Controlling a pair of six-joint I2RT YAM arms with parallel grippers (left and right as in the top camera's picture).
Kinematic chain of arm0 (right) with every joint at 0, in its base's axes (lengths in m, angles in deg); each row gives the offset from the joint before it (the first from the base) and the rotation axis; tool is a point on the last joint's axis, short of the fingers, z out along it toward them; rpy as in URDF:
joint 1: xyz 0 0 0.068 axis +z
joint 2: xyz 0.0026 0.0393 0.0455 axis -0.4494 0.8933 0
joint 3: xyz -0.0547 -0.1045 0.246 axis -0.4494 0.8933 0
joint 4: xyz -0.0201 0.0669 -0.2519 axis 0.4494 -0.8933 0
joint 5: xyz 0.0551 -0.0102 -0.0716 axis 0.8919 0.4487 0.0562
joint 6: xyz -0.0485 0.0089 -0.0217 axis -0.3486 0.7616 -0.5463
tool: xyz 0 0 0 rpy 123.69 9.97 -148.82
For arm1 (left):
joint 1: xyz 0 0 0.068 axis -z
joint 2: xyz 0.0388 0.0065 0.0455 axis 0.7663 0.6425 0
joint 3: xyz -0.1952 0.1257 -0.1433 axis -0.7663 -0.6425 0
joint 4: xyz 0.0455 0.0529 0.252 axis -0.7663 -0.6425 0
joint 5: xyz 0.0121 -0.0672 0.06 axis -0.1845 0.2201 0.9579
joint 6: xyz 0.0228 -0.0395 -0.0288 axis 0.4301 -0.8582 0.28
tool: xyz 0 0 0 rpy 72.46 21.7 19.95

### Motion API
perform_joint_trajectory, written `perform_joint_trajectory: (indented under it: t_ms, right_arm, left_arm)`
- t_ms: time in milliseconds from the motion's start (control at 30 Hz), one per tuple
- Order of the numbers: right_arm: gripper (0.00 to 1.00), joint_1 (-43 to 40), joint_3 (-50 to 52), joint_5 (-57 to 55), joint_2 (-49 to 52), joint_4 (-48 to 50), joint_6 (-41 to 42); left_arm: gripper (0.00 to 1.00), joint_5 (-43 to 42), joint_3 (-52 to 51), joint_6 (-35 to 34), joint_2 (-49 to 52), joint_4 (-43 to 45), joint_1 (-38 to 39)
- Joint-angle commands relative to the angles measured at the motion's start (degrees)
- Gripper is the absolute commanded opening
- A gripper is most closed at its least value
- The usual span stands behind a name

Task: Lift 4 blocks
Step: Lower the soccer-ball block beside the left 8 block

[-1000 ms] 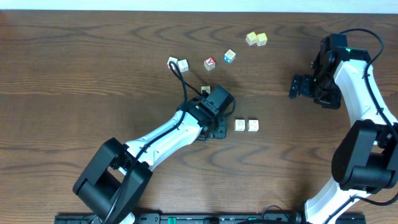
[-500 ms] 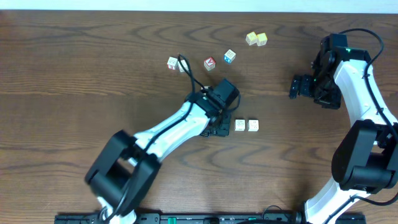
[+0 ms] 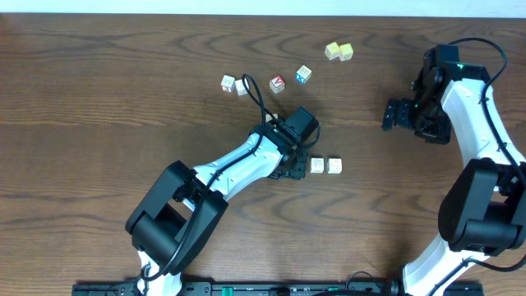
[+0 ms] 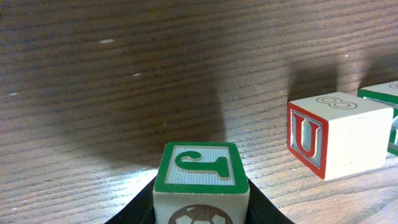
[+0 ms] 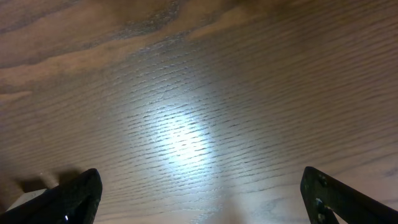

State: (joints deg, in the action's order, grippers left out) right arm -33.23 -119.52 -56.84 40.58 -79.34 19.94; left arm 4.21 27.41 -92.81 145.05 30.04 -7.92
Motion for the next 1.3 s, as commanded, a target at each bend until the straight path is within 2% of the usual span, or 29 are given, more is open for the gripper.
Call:
perform_joint_trajectory:
  t_ms: [0,233,667,1200,1267]
  right_arm:
    - [0.99,-0.13,-0.74,-0.59,0.00,-0.04,-0.59]
    - [0.99,-0.13,-0.74,-0.59,0.00,-0.02,-0.59]
    - [0.99,-0.13,-0.74,-0.59,0.00,-0.04,-0.59]
    - [0.99,-0.13,-0.74,-0.59,0.00,-0.02,-0.59]
    - [0.99,-0.13,-0.74,-0.59,0.00,-0.04,-0.59]
  left_arm:
    - [0.33,2.03,0.61,1.18,0.04,0.70,0.26]
    - [0.33,2.34,0.07,1.18,0.15,3.06,2.21]
    - [0.33,9.35,0.04,1.05,0.92,3.28,4.44]
    - [0.33,9.77,0.02,-0.15,4.20,4.79,4.44]
    - [0.36,9.75,0.02,-0.15,4.20,4.79,4.42]
